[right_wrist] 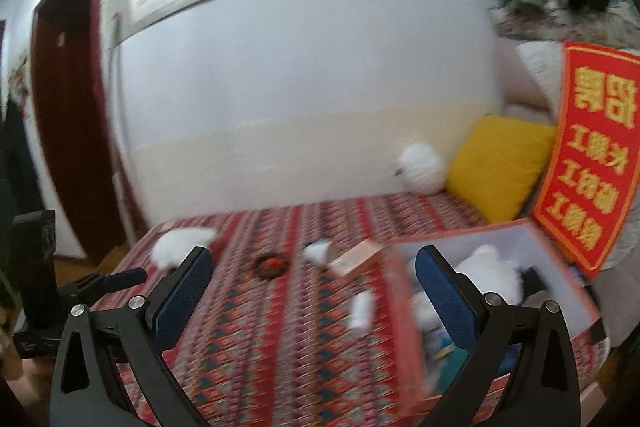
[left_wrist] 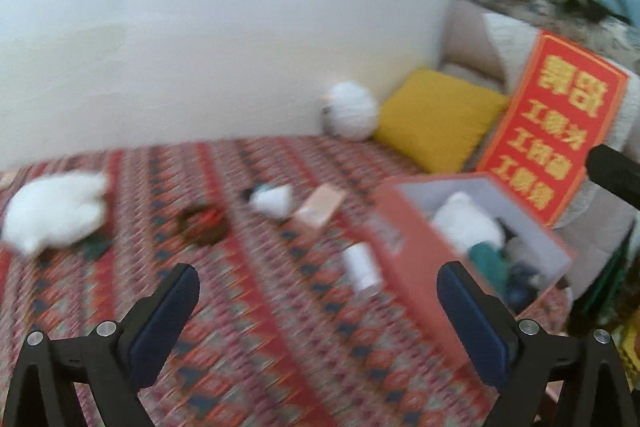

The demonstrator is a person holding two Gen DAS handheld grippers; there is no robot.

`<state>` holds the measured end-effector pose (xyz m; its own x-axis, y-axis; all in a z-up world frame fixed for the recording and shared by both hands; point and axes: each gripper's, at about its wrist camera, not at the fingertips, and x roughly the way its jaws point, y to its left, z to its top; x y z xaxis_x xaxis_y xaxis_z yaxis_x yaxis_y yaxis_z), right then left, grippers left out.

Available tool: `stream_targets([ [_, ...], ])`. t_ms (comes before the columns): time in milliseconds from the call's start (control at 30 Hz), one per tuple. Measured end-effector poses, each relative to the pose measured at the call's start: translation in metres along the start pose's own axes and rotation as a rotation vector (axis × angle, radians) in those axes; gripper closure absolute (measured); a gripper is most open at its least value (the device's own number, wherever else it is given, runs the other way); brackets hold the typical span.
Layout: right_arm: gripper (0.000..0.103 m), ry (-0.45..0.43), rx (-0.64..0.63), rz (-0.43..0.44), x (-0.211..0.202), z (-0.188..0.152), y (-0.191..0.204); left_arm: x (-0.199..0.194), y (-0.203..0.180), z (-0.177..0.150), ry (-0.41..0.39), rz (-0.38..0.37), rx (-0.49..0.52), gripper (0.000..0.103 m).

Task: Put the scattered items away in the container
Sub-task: 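Move both open tools back to the items on the bed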

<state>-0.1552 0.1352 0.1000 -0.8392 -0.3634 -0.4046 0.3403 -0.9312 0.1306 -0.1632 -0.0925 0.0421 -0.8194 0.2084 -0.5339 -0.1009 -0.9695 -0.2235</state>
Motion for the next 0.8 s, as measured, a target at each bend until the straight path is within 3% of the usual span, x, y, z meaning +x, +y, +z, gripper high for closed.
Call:
stream_targets([
  [200,0.000,0.137,0.045,0.011,0.065,-0.056,0.039,0.008,0.078,-0.053,0.084,0.161,-0.101,0.004],
  [367,0.001,0.291,0.085,-0.106,0.139,-0.103,0.028,0.039,0.124,-0.081,0.168,0.230,-0.173,0.004],
  [533,0.001,0.417,0.126,-0.217,0.213,-0.124,-0.017,0.102,0.133,-0.073,0.228,0.248,-0.143,0.004],
  [800,0.001,0.581,0.215,-0.255,0.312,-0.150,-0.084,0.229,0.132,-0.041,0.315,0.215,-0.137,0.004],
])
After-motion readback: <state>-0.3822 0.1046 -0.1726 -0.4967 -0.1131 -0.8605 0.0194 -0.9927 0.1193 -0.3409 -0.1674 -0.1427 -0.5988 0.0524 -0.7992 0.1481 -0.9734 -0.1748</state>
